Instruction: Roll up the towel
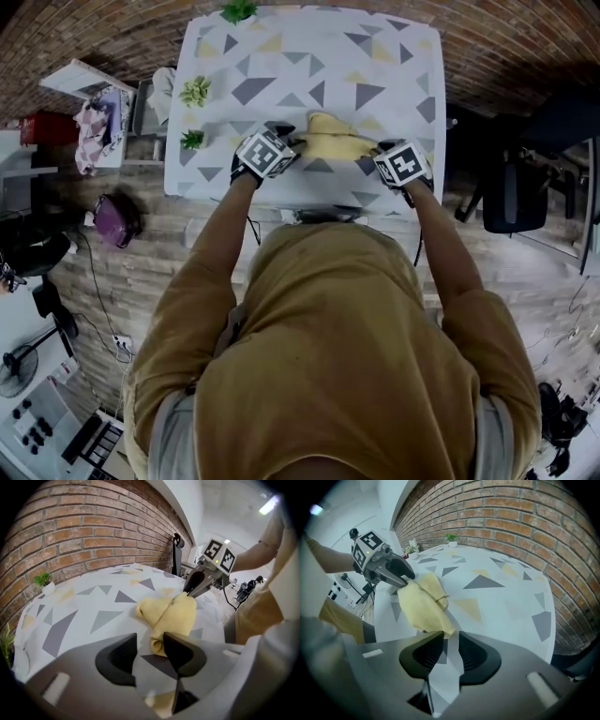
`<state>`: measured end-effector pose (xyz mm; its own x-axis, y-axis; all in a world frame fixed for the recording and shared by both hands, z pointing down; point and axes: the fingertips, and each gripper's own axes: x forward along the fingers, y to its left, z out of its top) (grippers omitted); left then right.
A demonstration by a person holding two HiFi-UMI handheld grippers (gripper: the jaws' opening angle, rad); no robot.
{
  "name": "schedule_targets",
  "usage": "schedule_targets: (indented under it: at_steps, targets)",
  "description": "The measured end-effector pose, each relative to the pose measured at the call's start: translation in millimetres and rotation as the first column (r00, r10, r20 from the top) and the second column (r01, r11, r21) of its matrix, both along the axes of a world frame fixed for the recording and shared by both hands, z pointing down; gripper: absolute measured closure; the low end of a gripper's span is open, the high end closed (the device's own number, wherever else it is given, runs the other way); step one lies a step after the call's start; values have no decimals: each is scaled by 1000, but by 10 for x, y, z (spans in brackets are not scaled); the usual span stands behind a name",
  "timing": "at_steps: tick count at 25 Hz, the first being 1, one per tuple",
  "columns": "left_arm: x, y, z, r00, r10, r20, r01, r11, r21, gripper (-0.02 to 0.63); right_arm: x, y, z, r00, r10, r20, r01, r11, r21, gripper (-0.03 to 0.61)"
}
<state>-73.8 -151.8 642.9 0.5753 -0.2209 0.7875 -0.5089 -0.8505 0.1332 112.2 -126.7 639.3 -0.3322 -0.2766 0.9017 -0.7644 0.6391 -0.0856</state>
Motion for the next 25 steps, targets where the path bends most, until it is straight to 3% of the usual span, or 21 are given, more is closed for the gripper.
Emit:
schedule_targets:
  at_steps: [10, 14, 17, 20, 25]
  targets:
    - [-151, 88, -201, 982, -147, -120, 151, 988, 26, 420, 123, 29, -136, 999, 16, 45, -22, 992, 123, 489]
    - [-176, 148, -279, 980, -150, -132, 159, 985, 62, 420, 214, 46, -260, 999, 26, 34, -32, 983, 180, 489]
    - [-176, 207, -326, 980, -143, -135, 156, 984, 88, 420, 141, 110, -335, 999, -27, 18, 23, 975, 220, 489]
    - [-128, 306, -355, 983, -107, -148, 123, 987, 103, 420, 4, 220, -349, 991, -133, -31, 136, 956, 259, 489]
    - [49, 467, -358, 986, -16, -165, 34, 993, 109, 420, -192, 400, -194, 956, -274, -101, 291, 924, 248, 489]
